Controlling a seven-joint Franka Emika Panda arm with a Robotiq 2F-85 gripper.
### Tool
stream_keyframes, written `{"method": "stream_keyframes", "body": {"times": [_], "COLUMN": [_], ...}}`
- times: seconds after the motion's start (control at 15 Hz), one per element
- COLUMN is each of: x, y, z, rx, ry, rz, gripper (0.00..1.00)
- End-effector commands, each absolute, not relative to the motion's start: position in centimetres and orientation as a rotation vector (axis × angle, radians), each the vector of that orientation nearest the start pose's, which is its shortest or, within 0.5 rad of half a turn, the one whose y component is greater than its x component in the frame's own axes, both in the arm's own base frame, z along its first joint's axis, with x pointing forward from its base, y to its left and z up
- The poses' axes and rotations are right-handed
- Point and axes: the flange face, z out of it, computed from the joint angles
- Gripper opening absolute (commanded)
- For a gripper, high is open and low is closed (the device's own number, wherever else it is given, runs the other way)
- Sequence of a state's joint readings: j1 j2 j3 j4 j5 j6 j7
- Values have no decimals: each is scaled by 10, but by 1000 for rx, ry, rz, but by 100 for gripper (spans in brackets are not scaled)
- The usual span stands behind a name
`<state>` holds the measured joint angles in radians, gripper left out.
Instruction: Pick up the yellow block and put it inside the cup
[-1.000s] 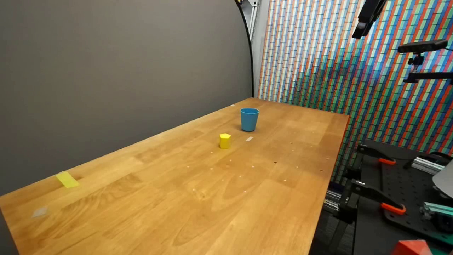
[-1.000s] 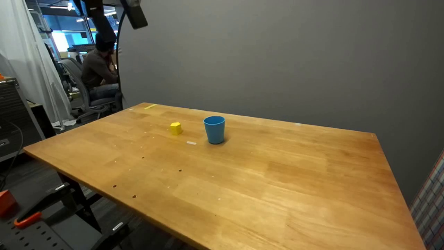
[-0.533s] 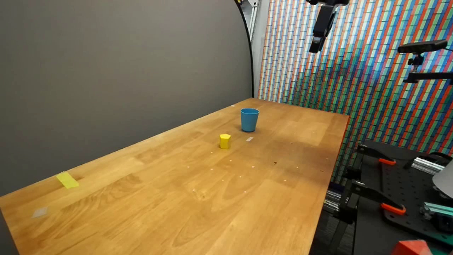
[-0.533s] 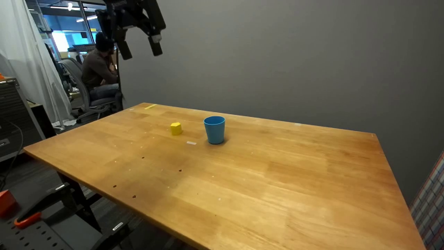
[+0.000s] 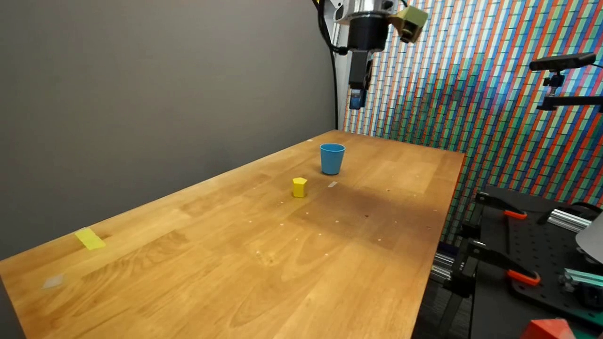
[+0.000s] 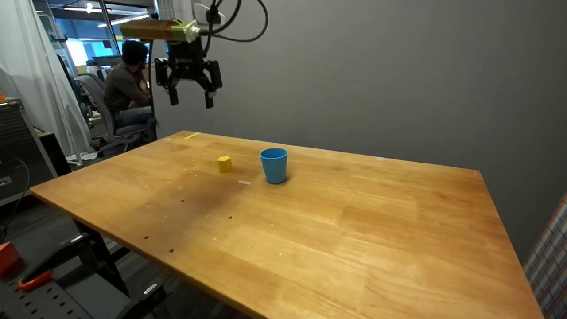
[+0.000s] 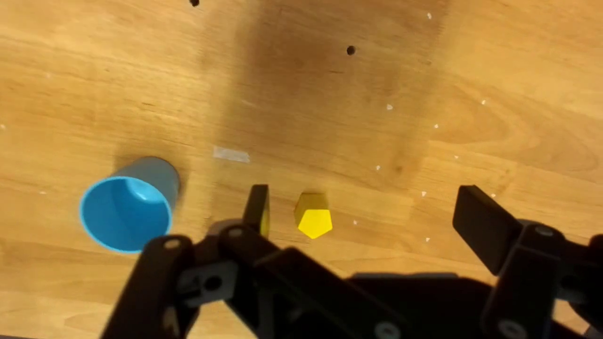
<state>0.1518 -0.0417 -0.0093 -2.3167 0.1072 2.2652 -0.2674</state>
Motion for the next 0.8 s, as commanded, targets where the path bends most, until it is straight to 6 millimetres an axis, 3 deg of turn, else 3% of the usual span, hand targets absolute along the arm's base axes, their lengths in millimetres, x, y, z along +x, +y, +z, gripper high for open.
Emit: {"method": "stream_keyframes", "body": {"times": [0.0, 0.4, 0.53, 0.73], "x": [560, 638, 661, 679], "y": [111, 157, 160, 158], "z": [316, 236, 216, 191], "rx": [-2985, -3111, -3138, -3114], "ry": [-604, -677, -687, -646], "rz": [81, 94, 103, 164], "gripper": [100, 100, 100, 100]}}
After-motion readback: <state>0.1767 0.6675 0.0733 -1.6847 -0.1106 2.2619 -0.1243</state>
